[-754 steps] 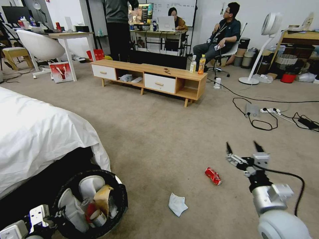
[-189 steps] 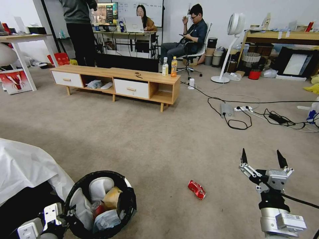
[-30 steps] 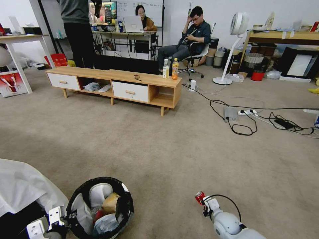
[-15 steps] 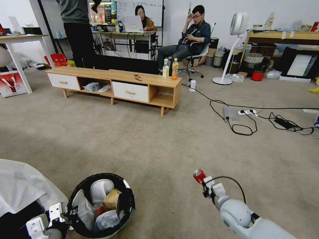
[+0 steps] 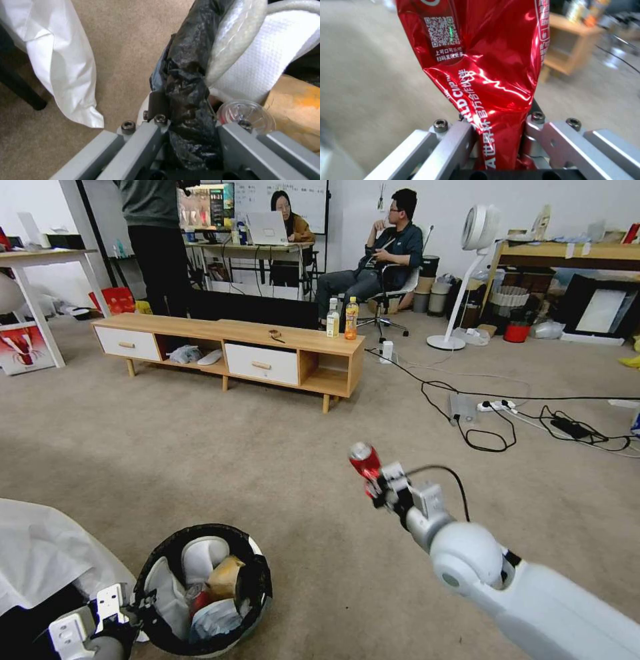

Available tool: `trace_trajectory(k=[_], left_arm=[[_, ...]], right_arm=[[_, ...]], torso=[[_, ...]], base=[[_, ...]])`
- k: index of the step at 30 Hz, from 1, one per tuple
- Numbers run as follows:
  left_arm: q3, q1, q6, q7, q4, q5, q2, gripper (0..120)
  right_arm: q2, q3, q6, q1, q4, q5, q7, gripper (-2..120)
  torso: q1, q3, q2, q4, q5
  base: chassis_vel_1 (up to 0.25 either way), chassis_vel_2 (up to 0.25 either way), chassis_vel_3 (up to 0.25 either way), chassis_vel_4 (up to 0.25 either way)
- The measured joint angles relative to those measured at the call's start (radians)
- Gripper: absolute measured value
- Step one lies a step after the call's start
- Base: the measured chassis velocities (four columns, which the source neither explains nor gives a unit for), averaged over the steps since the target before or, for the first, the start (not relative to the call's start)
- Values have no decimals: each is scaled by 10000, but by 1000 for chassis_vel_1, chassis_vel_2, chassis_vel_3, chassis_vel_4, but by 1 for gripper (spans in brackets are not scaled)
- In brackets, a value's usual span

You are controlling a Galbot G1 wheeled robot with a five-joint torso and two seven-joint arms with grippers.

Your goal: Pick up the trash bin and place the garbage on the floor into it.

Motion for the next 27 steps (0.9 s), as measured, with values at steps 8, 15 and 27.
trace_trajectory(k=[8, 15, 27], left_arm=[[16, -170, 7, -125, 22, -157, 99, 3], [35, -246, 7, -161, 15, -205, 215, 3], [23, -402, 7, -203, 6, -355, 274, 3]], right_arm=[[953, -1484, 663, 1897, 259, 1231, -13, 10], [1983, -2903, 750, 3460, -5, 2451, 306, 10], [3690, -4941, 299, 4182, -637, 3424, 1089, 10]], torso=[[0, 0, 0, -1, 0], [0, 0, 0, 3, -2], [1, 1, 0, 1, -2]], base=[[0, 0, 0, 0], [0, 0, 0, 0], [0, 0, 0, 0]])
